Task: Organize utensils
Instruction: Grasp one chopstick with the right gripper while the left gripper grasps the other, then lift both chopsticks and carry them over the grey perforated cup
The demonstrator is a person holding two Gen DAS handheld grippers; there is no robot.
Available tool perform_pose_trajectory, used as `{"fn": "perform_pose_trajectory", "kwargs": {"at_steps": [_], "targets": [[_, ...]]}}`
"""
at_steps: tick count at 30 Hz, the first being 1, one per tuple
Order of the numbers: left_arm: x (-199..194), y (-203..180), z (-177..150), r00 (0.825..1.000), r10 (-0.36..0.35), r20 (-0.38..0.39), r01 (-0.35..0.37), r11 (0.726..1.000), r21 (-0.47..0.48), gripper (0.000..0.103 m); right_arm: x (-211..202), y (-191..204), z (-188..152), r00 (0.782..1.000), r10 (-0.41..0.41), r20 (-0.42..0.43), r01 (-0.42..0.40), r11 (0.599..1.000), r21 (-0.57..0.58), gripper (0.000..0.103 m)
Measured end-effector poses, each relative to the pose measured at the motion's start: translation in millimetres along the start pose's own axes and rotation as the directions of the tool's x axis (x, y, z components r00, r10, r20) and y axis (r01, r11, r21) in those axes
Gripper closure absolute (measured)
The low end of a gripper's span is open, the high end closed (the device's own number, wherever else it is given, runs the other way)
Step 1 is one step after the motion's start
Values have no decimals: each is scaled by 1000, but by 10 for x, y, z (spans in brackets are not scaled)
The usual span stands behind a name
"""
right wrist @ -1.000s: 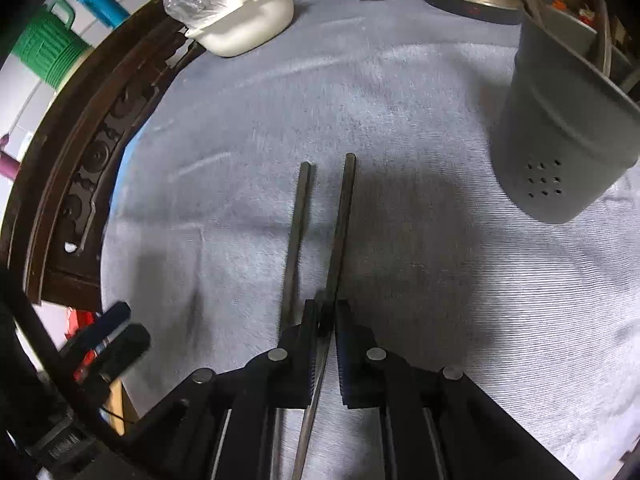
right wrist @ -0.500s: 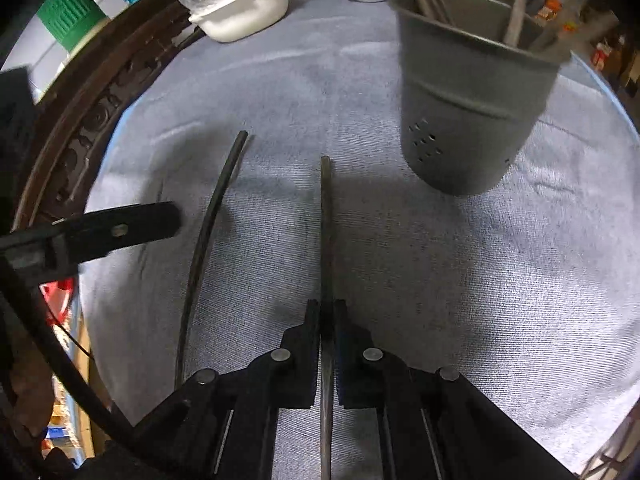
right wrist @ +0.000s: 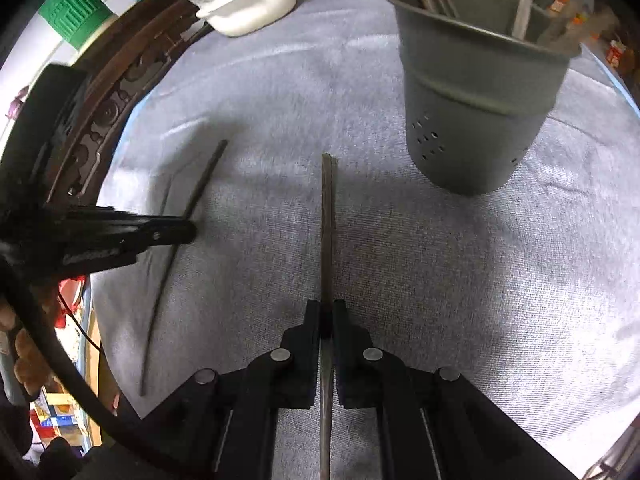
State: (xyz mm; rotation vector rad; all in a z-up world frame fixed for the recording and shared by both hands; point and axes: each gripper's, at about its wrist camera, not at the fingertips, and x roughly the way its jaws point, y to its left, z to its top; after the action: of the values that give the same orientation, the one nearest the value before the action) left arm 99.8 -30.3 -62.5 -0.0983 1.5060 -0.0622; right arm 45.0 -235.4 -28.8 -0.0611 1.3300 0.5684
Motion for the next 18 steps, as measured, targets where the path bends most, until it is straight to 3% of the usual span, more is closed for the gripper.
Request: {"fn": "perform_pose_trajectory", "kwargs": {"at_steps": [9, 13, 15, 18], "targets": [[-12, 1, 20, 999, 28, -28, -25, 996, 85, 96, 168, 109, 291, 986, -55, -157, 57, 998, 9, 93], [-3, -11, 46, 1000, -7, -23, 9, 995, 104, 97, 233, 197, 364, 972, -103, -213, 98, 995, -32, 96], [-1, 84, 52, 999, -37, -20, 39, 996, 78, 97, 242, 267, 375, 970, -131, -205, 124, 991, -45, 97], [-164, 271, -55, 994, -88, 64, 86, 996, 30, 97, 171, 348, 358, 985, -95, -143, 96, 995, -4, 97]]}}
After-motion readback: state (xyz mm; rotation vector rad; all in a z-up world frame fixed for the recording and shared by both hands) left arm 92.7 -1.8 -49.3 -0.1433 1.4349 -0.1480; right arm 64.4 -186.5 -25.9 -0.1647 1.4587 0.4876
